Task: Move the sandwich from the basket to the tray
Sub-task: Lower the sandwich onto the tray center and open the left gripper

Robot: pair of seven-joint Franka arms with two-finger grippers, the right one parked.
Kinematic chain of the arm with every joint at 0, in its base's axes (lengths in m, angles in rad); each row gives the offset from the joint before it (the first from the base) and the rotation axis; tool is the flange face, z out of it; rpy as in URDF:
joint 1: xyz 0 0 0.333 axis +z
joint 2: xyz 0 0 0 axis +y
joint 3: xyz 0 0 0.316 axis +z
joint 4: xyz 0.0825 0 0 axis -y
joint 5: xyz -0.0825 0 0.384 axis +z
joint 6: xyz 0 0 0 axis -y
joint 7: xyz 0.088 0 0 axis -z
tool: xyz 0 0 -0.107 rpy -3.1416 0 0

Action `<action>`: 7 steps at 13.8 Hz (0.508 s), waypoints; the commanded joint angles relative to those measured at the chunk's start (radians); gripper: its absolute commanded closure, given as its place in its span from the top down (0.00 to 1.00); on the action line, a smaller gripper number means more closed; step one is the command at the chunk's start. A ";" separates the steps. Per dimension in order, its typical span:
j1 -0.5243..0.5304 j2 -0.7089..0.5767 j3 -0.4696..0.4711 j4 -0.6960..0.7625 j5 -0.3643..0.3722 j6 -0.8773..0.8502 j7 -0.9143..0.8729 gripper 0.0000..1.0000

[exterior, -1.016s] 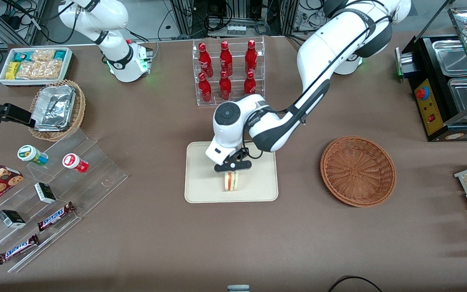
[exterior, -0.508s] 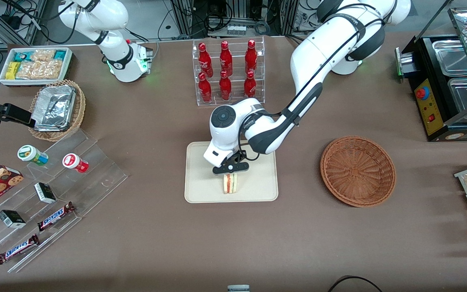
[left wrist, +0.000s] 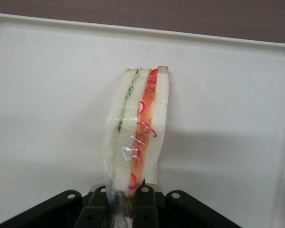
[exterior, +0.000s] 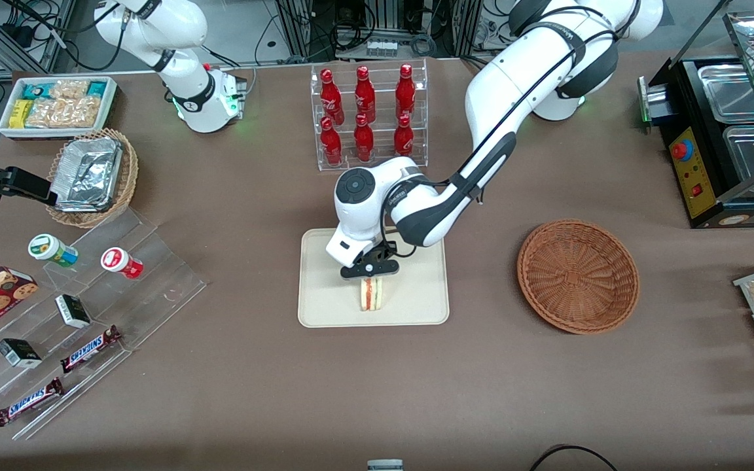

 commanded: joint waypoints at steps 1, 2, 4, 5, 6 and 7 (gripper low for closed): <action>-0.019 0.003 0.012 0.031 0.016 -0.028 0.005 0.99; -0.017 -0.005 0.012 0.031 0.009 -0.032 -0.001 0.99; -0.005 -0.037 0.008 0.039 -0.001 -0.085 -0.006 0.99; -0.003 -0.063 0.007 0.039 -0.002 -0.112 -0.014 1.00; -0.002 -0.098 0.008 0.039 -0.028 -0.132 -0.026 1.00; 0.014 -0.142 0.013 0.037 -0.088 -0.141 -0.056 1.00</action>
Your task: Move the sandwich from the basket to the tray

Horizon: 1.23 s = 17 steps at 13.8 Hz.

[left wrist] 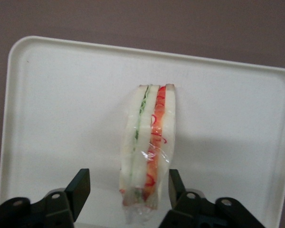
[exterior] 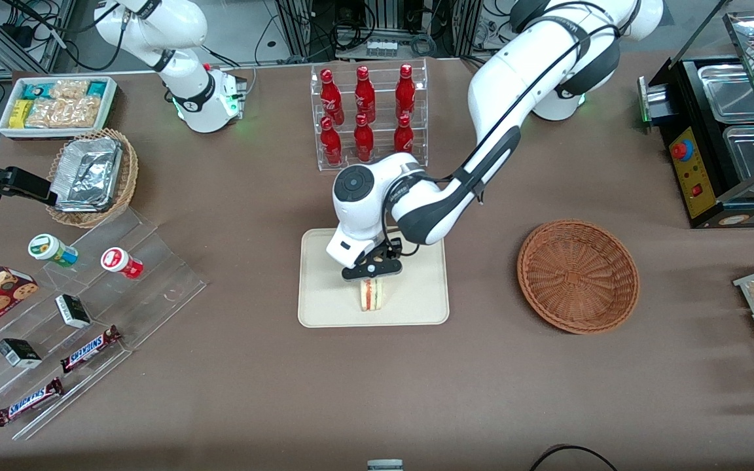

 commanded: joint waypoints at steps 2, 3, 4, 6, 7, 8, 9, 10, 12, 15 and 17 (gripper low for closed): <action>0.087 -0.213 0.002 -0.059 -0.127 -0.126 -0.038 1.00; 0.092 -0.288 0.004 -0.087 -0.149 -0.167 -0.037 1.00; 0.101 -0.344 0.007 -0.097 -0.181 -0.204 -0.030 0.99; 0.170 -0.428 0.002 -0.110 -0.212 -0.314 0.033 1.00; 0.197 -0.469 0.004 -0.110 -0.245 -0.388 0.099 1.00; 0.246 -0.505 0.005 -0.111 -0.279 -0.449 0.161 1.00; 0.288 -0.540 0.004 -0.121 -0.291 -0.489 0.224 1.00; 0.331 -0.578 0.004 -0.139 -0.313 -0.515 0.290 1.00; 0.423 -0.649 0.005 -0.188 -0.369 -0.543 0.414 1.00; 0.536 -0.743 0.008 -0.288 -0.385 -0.554 0.629 1.00; 0.599 -0.786 0.014 -0.308 -0.414 -0.597 0.754 1.00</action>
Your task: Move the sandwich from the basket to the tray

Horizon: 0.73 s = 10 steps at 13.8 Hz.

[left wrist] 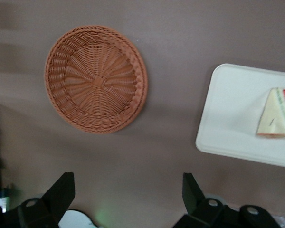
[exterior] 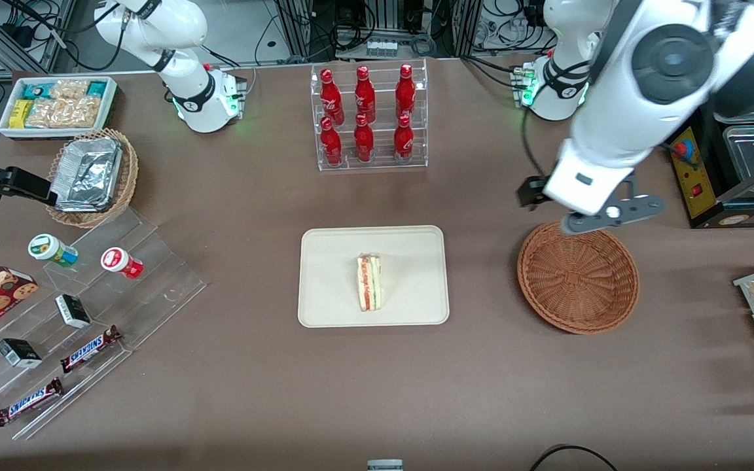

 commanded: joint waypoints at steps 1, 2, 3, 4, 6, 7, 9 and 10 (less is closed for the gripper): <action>0.083 -0.093 0.009 -0.069 -0.039 -0.054 0.184 1.00; 0.074 -0.106 0.071 -0.071 -0.040 -0.069 0.248 1.00; 0.046 -0.125 0.136 -0.071 -0.054 -0.083 0.295 1.00; 0.019 -0.137 0.211 -0.072 -0.068 -0.094 0.353 1.00; -0.022 -0.152 0.323 -0.072 -0.080 -0.144 0.479 1.00; -0.037 -0.166 0.369 -0.075 -0.080 -0.155 0.506 1.00; -0.047 -0.207 0.434 -0.101 -0.080 -0.155 0.562 1.00; -0.045 -0.244 0.448 -0.133 -0.078 -0.146 0.602 1.00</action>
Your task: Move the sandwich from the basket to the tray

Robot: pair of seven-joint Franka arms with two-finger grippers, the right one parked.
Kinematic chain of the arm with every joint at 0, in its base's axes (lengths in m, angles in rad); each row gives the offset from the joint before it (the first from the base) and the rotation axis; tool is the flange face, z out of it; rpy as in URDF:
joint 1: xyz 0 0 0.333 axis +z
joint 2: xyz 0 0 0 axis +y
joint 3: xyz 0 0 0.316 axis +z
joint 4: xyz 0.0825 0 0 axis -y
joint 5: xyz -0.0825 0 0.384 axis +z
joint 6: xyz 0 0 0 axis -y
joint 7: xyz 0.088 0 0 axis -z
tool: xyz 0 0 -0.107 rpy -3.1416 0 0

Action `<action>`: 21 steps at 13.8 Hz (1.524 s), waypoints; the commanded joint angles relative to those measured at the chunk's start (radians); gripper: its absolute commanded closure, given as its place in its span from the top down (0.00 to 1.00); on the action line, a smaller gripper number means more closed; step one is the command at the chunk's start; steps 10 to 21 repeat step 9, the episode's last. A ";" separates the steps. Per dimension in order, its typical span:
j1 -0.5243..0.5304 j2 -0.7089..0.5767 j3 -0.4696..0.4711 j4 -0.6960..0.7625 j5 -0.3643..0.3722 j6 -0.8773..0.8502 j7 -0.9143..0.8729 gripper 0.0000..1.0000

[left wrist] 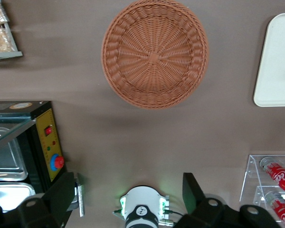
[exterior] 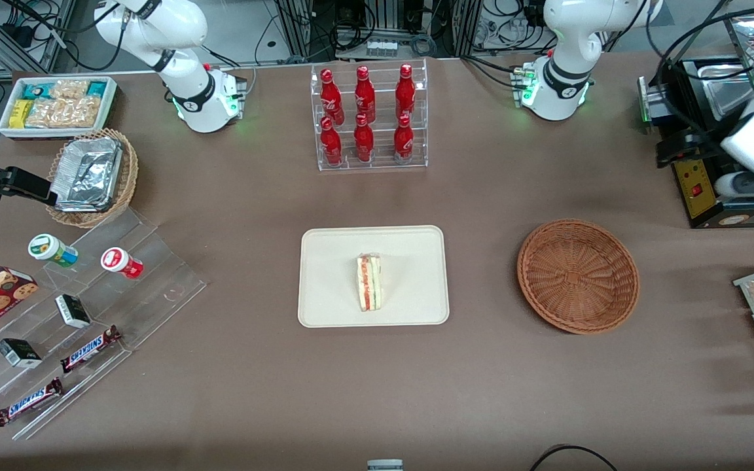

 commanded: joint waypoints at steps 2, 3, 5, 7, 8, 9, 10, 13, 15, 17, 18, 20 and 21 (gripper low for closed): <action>-0.010 -0.142 0.046 -0.140 -0.010 0.047 0.066 1.00; -0.010 -0.133 0.046 -0.134 -0.009 0.051 0.065 1.00; -0.006 -0.113 0.039 -0.112 -0.015 0.061 0.065 1.00; -0.004 -0.091 0.032 -0.083 -0.015 0.051 0.059 1.00; -0.004 -0.090 0.026 -0.083 -0.015 0.051 0.057 1.00; -0.004 -0.087 0.024 -0.083 -0.015 0.051 0.056 1.00; -0.004 -0.087 0.024 -0.083 -0.015 0.051 0.056 1.00; -0.004 -0.087 0.024 -0.083 -0.015 0.051 0.056 1.00; -0.004 -0.087 0.024 -0.083 -0.015 0.051 0.056 1.00; -0.004 -0.087 0.024 -0.083 -0.015 0.051 0.056 1.00; -0.004 -0.087 0.024 -0.083 -0.015 0.051 0.056 1.00; -0.004 -0.087 0.024 -0.083 -0.015 0.051 0.056 1.00; -0.004 -0.087 0.024 -0.083 -0.015 0.051 0.056 1.00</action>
